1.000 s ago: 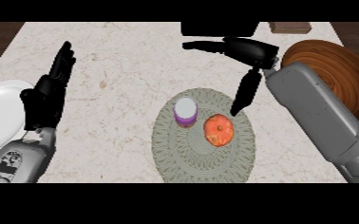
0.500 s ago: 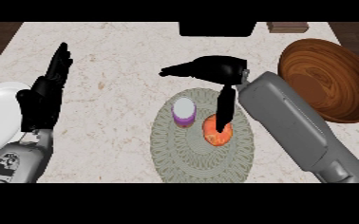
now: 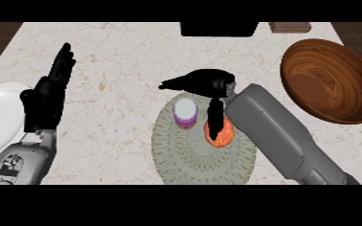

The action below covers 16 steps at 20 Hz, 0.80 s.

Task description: Pick the can from the placemat and place it in the bowl

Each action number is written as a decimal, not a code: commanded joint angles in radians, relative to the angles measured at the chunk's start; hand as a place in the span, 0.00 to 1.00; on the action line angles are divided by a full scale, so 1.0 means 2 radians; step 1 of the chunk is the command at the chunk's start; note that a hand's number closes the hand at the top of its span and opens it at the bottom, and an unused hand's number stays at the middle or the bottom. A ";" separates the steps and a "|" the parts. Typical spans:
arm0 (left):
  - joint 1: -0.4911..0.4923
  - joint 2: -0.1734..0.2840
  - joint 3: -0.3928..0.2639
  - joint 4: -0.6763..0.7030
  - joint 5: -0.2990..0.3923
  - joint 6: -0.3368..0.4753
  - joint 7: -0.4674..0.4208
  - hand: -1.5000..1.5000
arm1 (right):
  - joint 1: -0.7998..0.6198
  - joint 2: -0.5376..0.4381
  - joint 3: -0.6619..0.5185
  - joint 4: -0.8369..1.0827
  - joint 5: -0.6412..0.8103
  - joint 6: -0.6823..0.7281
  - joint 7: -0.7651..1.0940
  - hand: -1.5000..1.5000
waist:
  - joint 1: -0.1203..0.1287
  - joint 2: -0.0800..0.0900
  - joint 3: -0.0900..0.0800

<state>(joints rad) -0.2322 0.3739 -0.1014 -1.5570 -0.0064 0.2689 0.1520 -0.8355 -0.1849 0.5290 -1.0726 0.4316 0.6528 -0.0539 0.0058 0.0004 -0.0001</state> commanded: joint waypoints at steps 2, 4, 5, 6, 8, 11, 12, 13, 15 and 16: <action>0.031 0.007 0.006 -0.062 -0.008 -0.014 0.032 0.50 | -0.024 0.037 -0.019 0.068 0.041 -0.019 -0.023 0.00 | 0.005 0.000 0.000; 0.006 -0.020 0.000 -0.025 -0.032 0.005 0.026 0.50 | -0.012 0.029 -0.012 0.089 0.066 -0.023 -0.063 0.00 | 0.002 0.001 0.000; -0.024 -0.015 0.015 0.005 -0.025 -0.011 0.018 0.50 | 0.012 0.026 -0.011 0.057 0.067 -0.015 -0.048 0.00 | -0.002 0.000 0.000; 0.011 -0.017 -0.003 -0.061 -0.033 -0.005 0.057 0.50 | -0.004 0.059 -0.018 0.067 0.066 -0.017 -0.021 0.00 | 0.002 0.000 0.000; -0.008 -0.024 0.016 -0.005 -0.017 -0.026 0.019 0.50 | -0.003 0.062 -0.018 0.101 0.088 -0.035 -0.060 0.00 | 0.001 0.001 0.000; 0.009 -0.018 0.026 -0.025 -0.028 -0.028 0.006 0.50 | -0.001 0.083 -0.018 0.135 0.113 -0.058 -0.074 0.00 | 0.003 0.001 0.000; 0.035 -0.014 0.028 -0.037 -0.026 -0.035 0.004 0.50 | -0.022 0.054 -0.036 0.138 0.106 -0.021 -0.093 0.00 | 0.003 0.001 0.000; 0.029 -0.028 0.024 -0.031 -0.031 -0.032 -0.004 0.50 | -0.031 0.075 -0.038 0.162 0.122 -0.050 -0.103 0.00 | 0.003 0.001 0.000; -0.016 -0.027 0.035 0.017 -0.026 -0.035 -0.010 0.50 | -0.032 0.070 -0.003 0.145 0.140 -0.043 -0.130 1.00 | 0.001 0.002 0.000; 0.006 -0.024 0.030 -0.035 -0.029 -0.031 0.028 0.50 | -0.010 0.062 -0.004 0.154 0.158 -0.105 -0.155 1.00 | 0.004 0.001 0.000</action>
<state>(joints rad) -0.2209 0.3300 -0.0482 -1.5945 -0.0592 0.2106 0.1731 -0.8709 -0.0619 0.4972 -0.8039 0.6769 0.5489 -0.2703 0.0104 0.0016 -0.0001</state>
